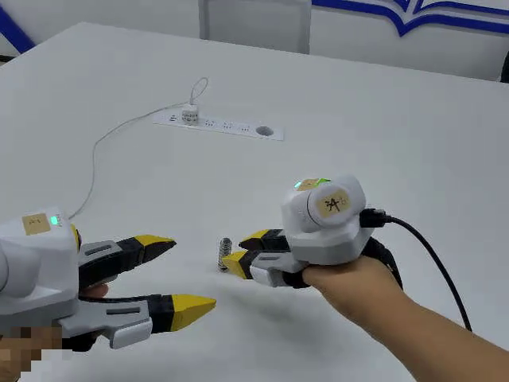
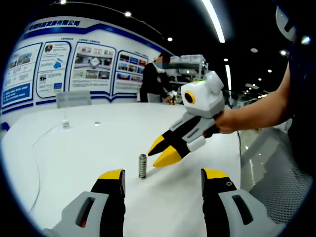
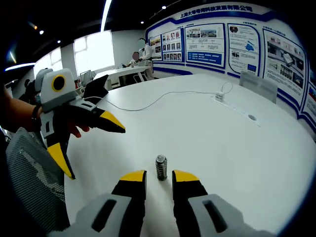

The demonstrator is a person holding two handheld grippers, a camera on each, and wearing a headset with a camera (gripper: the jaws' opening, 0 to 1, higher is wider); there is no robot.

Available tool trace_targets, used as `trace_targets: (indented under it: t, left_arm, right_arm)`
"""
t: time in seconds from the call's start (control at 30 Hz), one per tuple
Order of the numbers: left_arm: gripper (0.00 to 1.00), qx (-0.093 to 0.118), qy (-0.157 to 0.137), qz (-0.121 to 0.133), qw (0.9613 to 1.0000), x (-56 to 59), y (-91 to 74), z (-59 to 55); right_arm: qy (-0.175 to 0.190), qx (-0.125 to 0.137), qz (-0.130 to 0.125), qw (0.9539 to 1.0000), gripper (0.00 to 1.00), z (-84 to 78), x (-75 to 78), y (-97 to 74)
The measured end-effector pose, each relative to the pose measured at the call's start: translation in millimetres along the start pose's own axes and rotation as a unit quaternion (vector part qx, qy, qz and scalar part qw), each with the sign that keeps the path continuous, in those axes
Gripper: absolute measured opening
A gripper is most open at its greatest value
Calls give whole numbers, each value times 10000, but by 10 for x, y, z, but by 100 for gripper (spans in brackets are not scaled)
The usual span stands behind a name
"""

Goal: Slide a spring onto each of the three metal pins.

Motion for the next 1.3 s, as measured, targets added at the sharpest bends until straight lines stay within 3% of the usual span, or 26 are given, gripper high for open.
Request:
trace_targets:
  t: [0.8,1.3]
  left_arm:
    - [66,-87,134,-29,9999,39,9,-5]
    - [67,-113,195,-56,9997,77,5,6]
  right_arm:
    - [-188,94,168,9996,27,-167,-224,-505]
    - [-86,75,-75,9999,28,-392,-104,-902]
Point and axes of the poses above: the centre of the closed fingertips' face, and the gripper's own axes: y roughly forward along the fingers, x roughly to its right, z roughly out of its top, the point moved 3 cm from there along -y, roughly backward along the fingers, and after that the axes turned 2 degrees about z, right-handed, at the moved point
